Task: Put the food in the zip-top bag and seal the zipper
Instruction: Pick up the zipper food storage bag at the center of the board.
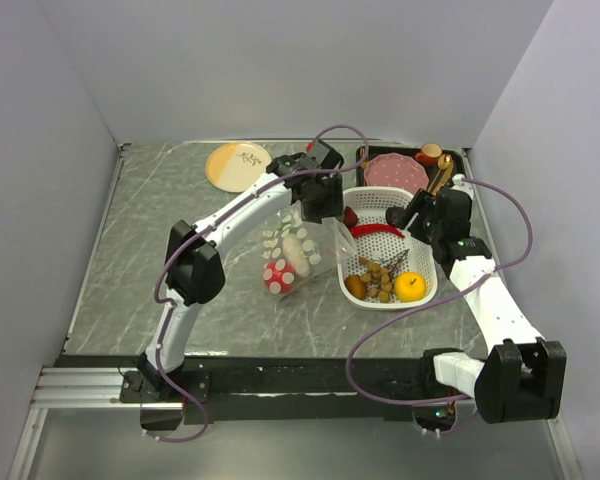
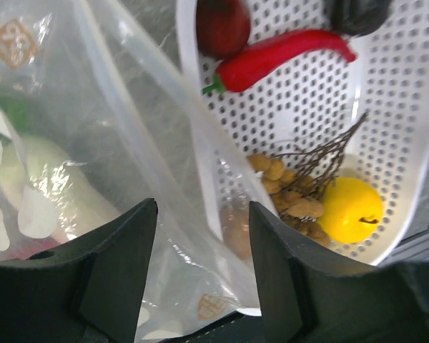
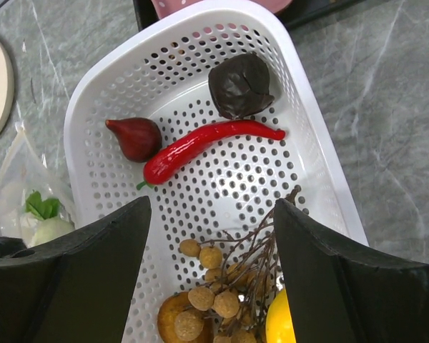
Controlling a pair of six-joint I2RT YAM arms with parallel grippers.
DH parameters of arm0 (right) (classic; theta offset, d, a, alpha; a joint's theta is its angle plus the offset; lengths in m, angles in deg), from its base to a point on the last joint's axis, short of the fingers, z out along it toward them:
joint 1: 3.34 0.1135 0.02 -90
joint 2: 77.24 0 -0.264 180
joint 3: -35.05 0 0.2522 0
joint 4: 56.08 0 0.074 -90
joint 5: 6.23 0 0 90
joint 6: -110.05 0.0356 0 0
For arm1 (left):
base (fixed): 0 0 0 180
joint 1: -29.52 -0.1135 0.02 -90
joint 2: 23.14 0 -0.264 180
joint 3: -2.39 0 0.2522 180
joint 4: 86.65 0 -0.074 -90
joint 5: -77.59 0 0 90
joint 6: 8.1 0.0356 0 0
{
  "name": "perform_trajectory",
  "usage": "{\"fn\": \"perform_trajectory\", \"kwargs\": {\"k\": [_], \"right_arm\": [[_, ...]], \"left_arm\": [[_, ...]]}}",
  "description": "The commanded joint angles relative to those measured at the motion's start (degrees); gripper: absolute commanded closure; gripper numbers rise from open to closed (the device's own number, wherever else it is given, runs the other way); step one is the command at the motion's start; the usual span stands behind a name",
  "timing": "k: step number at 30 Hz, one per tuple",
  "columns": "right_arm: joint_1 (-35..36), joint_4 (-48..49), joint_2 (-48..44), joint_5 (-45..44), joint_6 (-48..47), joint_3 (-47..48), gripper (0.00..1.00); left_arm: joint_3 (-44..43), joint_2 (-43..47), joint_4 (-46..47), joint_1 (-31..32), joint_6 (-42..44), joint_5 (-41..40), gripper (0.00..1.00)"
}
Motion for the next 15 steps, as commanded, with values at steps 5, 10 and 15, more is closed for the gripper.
{"fn": "perform_trajectory", "kwargs": {"k": [5, 10, 15], "right_arm": [[-0.42, 1.27, -0.28, 1.32, -0.63, -0.44, 0.23], [-0.42, 1.19, 0.16, 1.41, -0.90, -0.27, 0.23], [-0.42, 1.27, 0.86, 2.80, -1.16, -0.27, 0.24]], "left_arm": [[3.61, 2.27, -1.38, 0.51, 1.56, -0.49, 0.40], [-0.42, -0.36, -3.83, 0.59, 2.18, -0.58, 0.75], [0.80, 3.49, -2.35, 0.68, 2.53, -3.21, 0.99]]}}
